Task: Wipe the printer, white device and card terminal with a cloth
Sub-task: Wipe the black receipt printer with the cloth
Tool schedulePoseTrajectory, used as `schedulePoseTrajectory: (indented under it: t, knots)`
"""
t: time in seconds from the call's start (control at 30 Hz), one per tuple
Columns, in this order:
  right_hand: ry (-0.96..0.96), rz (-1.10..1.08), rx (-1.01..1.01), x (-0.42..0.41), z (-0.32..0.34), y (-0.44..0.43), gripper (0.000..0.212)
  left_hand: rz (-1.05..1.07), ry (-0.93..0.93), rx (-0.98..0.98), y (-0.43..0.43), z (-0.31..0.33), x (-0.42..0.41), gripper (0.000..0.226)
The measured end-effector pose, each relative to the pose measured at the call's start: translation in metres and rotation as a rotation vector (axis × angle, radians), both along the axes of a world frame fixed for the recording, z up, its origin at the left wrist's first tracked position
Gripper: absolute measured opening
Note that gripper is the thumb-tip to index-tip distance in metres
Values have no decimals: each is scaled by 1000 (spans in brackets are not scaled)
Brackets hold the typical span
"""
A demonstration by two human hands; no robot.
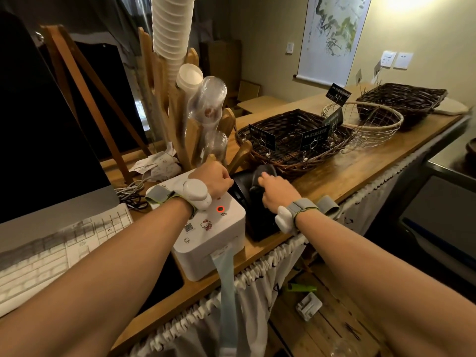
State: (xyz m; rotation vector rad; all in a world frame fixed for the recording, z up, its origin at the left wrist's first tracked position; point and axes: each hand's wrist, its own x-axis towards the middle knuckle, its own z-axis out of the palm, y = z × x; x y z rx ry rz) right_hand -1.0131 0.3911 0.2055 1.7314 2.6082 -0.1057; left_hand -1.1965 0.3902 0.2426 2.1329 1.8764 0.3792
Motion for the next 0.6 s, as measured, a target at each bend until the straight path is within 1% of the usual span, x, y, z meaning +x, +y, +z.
schedulePoseTrajectory:
  t: [0.1, 0.2, 0.27, 0.37, 0.47, 0.6]
  knots:
    - [4, 65, -48, -8, 1, 1, 55, 9, 8, 8, -2, 0, 1, 26]
    - [25, 78, -7, -23, 6, 3, 53, 15, 23, 17, -3, 1, 1, 26]
    - [19, 161, -41, -32, 8, 6, 57, 20, 40, 38, -3, 5, 0, 24]
    - [-24, 160, -53, -37, 13, 13, 62, 37, 19, 73, -3, 8, -6, 23]
    - [-48, 238, -86, -41, 15, 19, 62, 58, 5, 72, -3, 10, -14, 22]
    - [-24, 156, -30, -38, 20, 27, 60, 63, -6, 59, -4, 6, -21, 22]
